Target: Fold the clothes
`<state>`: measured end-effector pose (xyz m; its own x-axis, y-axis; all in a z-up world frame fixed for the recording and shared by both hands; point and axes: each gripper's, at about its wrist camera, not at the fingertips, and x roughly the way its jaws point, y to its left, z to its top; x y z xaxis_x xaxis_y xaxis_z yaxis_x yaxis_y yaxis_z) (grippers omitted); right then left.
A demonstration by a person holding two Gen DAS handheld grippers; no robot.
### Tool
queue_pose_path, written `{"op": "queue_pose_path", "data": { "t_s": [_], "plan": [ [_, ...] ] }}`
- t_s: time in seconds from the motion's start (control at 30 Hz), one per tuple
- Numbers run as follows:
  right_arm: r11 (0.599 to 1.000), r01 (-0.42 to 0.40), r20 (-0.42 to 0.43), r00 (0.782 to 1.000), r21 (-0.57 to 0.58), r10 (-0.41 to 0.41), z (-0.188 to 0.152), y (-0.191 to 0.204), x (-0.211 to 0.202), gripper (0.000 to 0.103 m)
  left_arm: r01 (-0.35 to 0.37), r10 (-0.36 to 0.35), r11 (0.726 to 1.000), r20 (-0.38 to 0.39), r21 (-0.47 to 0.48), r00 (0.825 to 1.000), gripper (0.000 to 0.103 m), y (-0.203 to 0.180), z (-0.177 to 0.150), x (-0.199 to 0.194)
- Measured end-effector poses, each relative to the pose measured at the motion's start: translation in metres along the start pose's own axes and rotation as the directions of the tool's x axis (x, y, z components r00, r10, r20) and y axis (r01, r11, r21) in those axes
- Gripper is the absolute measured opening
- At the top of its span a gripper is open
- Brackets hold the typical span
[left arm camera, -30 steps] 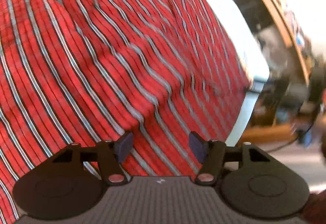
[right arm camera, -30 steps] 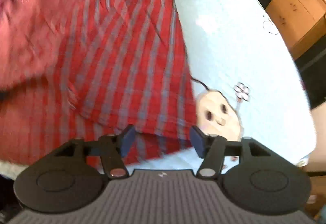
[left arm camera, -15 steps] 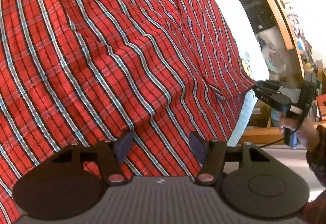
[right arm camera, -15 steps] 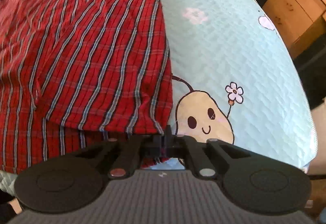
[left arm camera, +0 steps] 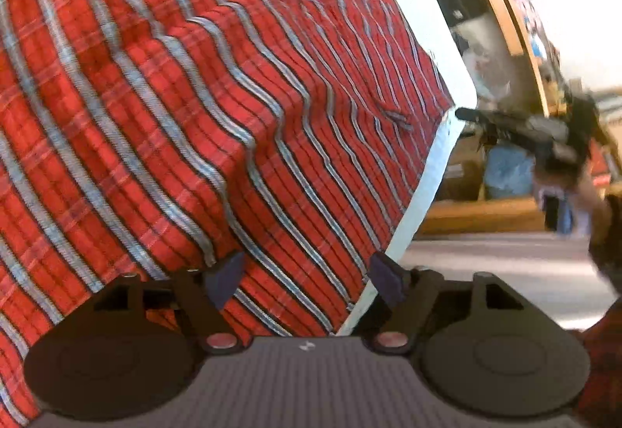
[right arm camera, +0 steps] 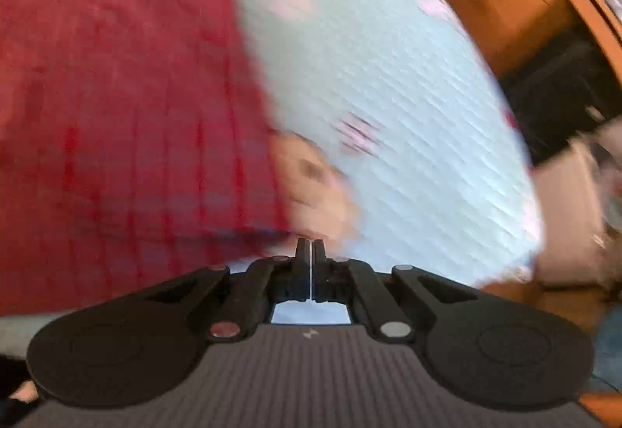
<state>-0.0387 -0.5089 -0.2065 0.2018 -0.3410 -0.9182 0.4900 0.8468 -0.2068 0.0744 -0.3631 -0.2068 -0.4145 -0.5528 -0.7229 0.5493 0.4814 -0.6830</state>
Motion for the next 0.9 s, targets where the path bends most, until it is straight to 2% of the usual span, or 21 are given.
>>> {"op": "queue_pose_path", "data": {
  "t_s": [0.03, 0.1, 0.17, 0.2, 0.23, 0.27, 0.3, 0.33, 0.37, 0.4, 0.43, 0.5, 0.57, 0.6, 0.63, 0.7, 0.77, 0.8, 0.83, 0.9],
  "plan": [
    [0.998, -0.069, 0.042, 0.997, -0.009, 0.07, 0.006, 0.014, -0.009, 0.001, -0.013, 0.013, 1.0, 0.022, -0.013, 1.0, 0.069, 0.002, 0.004, -0.007],
    [0.977, -0.21, 0.111, 0.971, -0.03, 0.212, 0.024, 0.039, -0.017, 0.002, -0.068, 0.068, 0.998, 0.108, -0.008, 0.992, 0.069, 0.001, 0.013, -0.026],
    [0.934, -0.353, 0.136, 0.924, -0.055, 0.357, 0.053, 0.07, -0.012, 0.002, -0.151, 0.153, 0.988, 0.207, -0.027, 0.966, 0.07, 0.001, 0.024, -0.045],
    [0.92, -0.385, 0.134, 0.911, -0.068, 0.391, 0.063, 0.088, -0.015, 0.003, -0.194, 0.2, 0.98, 0.233, -0.048, 0.952, 0.07, 0.001, 0.028, -0.047],
    [0.903, -0.421, 0.127, 0.895, -0.083, 0.428, 0.077, 0.099, -0.005, 0.006, -0.214, 0.224, 0.975, 0.239, -0.065, 0.945, 0.07, 0.002, 0.03, -0.045],
    [0.885, -0.456, 0.12, 0.877, -0.098, 0.465, 0.09, 0.11, 0.006, 0.006, -0.205, 0.218, 0.976, 0.222, -0.081, 0.95, 0.07, 0.002, 0.029, -0.038],
    [0.874, -0.474, 0.093, 0.87, -0.107, 0.484, 0.092, 0.114, 0.007, 0.006, -0.162, 0.176, 0.983, 0.176, -0.089, 0.968, 0.07, 0.0, 0.023, -0.025],
    [0.875, -0.469, 0.031, 0.879, -0.119, 0.475, 0.089, 0.121, 0.014, 0.006, -0.122, 0.134, 0.988, 0.129, -0.098, 0.983, 0.07, -0.002, 0.016, -0.012],
    [0.886, -0.444, -0.092, 0.896, -0.136, 0.435, 0.069, 0.128, 0.026, 0.005, -0.093, 0.1, 0.991, 0.073, -0.094, 0.992, 0.07, -0.006, 0.005, 0.004],
    [0.885, -0.441, -0.098, 0.897, -0.146, 0.431, 0.047, 0.122, 0.023, 0.0, -0.081, 0.084, 0.994, 0.038, -0.073, 0.996, 0.07, -0.012, -0.007, 0.014],
    [0.885, -0.439, -0.101, 0.898, -0.155, 0.428, 0.026, 0.117, 0.02, 0.0, -0.063, 0.064, 0.997, 0.02, -0.038, 0.998, 0.071, -0.019, -0.017, 0.019],
    [0.904, -0.395, -0.209, 0.909, -0.163, 0.359, 0.006, 0.105, 0.011, 0.0, -0.047, 0.047, 0.999, -0.002, 0.009, 0.999, 0.073, -0.027, -0.032, 0.024],
    [0.907, -0.391, -0.207, 0.911, -0.159, 0.357, 0.013, 0.103, 0.002, 0.0, -0.013, 0.014, 0.999, 0.005, -0.041, 1.0, 0.071, -0.019, -0.033, 0.017],
    [0.908, -0.389, -0.205, 0.912, -0.156, 0.355, 0.017, 0.102, -0.002, 0.007, 0.008, -0.008, 0.997, 0.01, -0.076, 1.0, 0.069, -0.013, -0.032, 0.013],
    [0.909, -0.387, -0.203, 0.913, -0.154, 0.354, 0.021, 0.101, -0.007, 0.007, 0.014, -0.012, 0.994, 0.026, -0.104, 1.0, 0.069, -0.007, -0.031, 0.008],
    [0.849, -0.495, -0.105, 0.869, -0.187, 0.483, 0.049, 0.124, -0.017, 0.007, 0.027, -0.018, 0.987, 0.057, -0.158, 0.998, 0.069, 0.007, -0.03, -0.002],
    [0.79, -0.573, -0.119, 0.819, -0.218, 0.561, 0.055, 0.153, -0.009, 0.009, 0.042, -0.024, 0.976, 0.088, -0.212, 0.996, 0.069, 0.021, -0.029, -0.012],
    [0.758, -0.609, -0.128, 0.792, -0.232, 0.597, 0.059, 0.167, -0.005, 0.013, 0.052, -0.03, 0.969, 0.095, -0.241, 0.995, 0.069, 0.027, -0.03, -0.015],
    [0.75, -0.617, -0.191, 0.787, -0.237, 0.587, 0.05, 0.179, 0.009, 0.013, 0.078, -0.066, 0.955, 0.048, -0.285, 0.997, 0.069, 0.031, -0.038, -0.003],
    [0.753, -0.627, -0.205, 0.778, -0.201, 0.593, 0.022, 0.172, 0.018, 0.007, 0.13, -0.139, 0.935, -0.003, -0.331, 0.99, 0.069, 0.03, -0.059, 0.01]
  ]
}}
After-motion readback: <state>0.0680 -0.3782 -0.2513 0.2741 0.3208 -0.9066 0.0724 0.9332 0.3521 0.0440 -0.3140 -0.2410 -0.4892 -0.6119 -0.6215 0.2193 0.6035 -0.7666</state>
